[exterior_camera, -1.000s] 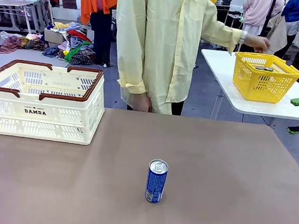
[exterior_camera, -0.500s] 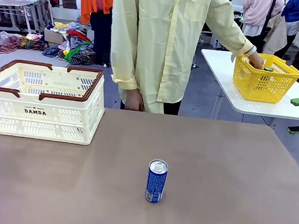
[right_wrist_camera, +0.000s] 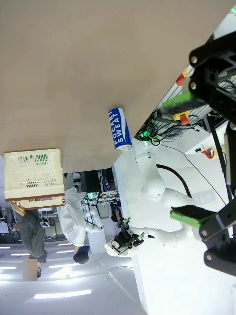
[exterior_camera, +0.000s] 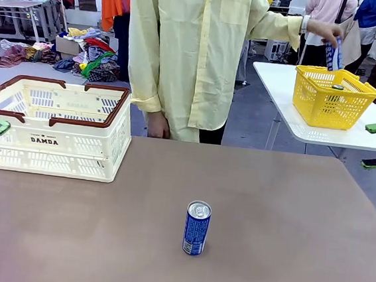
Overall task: Place the drinks into the Shopping basket.
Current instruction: Pick up one drink and place it into the Shopping basket.
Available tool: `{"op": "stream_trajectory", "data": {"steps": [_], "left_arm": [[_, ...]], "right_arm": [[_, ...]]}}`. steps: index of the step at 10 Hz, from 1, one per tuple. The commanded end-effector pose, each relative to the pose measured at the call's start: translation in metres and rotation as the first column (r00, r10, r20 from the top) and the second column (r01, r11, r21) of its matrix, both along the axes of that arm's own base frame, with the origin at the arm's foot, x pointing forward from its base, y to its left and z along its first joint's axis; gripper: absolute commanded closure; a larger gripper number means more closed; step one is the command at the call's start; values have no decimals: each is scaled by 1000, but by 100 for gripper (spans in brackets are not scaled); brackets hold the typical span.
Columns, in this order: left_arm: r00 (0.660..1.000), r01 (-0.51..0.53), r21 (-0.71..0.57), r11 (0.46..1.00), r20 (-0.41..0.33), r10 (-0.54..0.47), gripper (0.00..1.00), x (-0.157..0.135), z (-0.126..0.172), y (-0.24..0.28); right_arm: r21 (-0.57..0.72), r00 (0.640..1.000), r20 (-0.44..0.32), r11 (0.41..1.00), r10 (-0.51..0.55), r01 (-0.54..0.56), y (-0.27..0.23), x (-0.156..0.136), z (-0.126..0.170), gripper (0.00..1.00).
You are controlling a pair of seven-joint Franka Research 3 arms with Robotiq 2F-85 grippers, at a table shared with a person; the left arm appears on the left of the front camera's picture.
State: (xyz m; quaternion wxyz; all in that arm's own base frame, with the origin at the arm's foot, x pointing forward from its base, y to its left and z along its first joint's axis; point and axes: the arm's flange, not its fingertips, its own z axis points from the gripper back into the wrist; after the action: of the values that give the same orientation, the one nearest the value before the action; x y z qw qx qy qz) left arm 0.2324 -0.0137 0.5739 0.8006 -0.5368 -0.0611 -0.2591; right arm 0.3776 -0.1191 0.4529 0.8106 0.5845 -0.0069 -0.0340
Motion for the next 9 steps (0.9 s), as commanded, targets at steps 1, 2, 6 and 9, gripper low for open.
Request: {"op": "stream_trajectory", "data": {"steps": [1,2,6,9], "left_arm": [[999,39,31,999,-15,-38,0,12,-3,-1],[999,39,31,999,-15,-38,0,12,-3,-1],[989,-73,225,972,-110,100,0,17,-18,-56],[974,-43,456,889,-180,140,0,62,-40,-154]], "right_arm": [[-9,1000,3,1000,14,-14,-2,-1,2,0],[-9,1000,3,1000,14,-14,-2,-1,2,0],[-9,1000,3,1000,14,-14,-2,-1,2,0],[-9,1000,3,1000,14,-14,-2,-1,2,0]]}}
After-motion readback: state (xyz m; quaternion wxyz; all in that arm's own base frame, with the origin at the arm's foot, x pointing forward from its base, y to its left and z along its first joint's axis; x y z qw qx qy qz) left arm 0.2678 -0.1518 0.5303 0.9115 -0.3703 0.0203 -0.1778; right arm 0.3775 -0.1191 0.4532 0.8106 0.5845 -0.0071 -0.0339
